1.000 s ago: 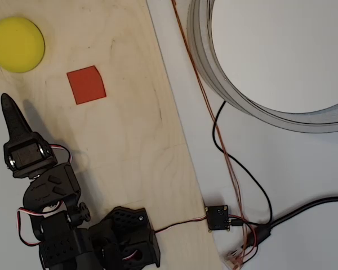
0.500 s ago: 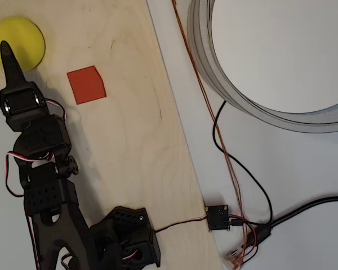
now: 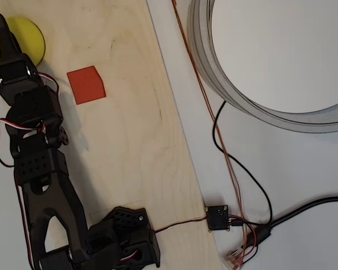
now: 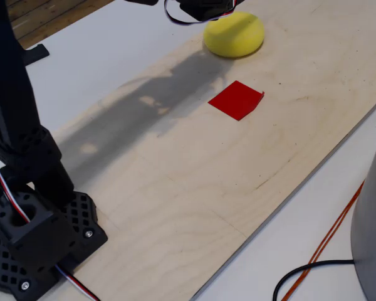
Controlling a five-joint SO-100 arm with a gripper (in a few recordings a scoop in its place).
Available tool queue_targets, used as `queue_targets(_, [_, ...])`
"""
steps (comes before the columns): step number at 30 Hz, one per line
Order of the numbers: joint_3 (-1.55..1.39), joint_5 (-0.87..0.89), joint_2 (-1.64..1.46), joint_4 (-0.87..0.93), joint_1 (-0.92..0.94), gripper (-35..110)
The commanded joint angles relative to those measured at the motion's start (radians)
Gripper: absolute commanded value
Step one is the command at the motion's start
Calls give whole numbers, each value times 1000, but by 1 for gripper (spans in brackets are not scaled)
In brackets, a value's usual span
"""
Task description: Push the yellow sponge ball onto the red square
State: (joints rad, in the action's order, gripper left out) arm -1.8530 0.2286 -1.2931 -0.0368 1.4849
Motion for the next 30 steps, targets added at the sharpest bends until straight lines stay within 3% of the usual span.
queue_targets(1, [75,-2,20,21,-2,25])
queue_targets(11, [402,2,204,285,-21,25])
queue_targets(30, [560,212,362,514,-31,24])
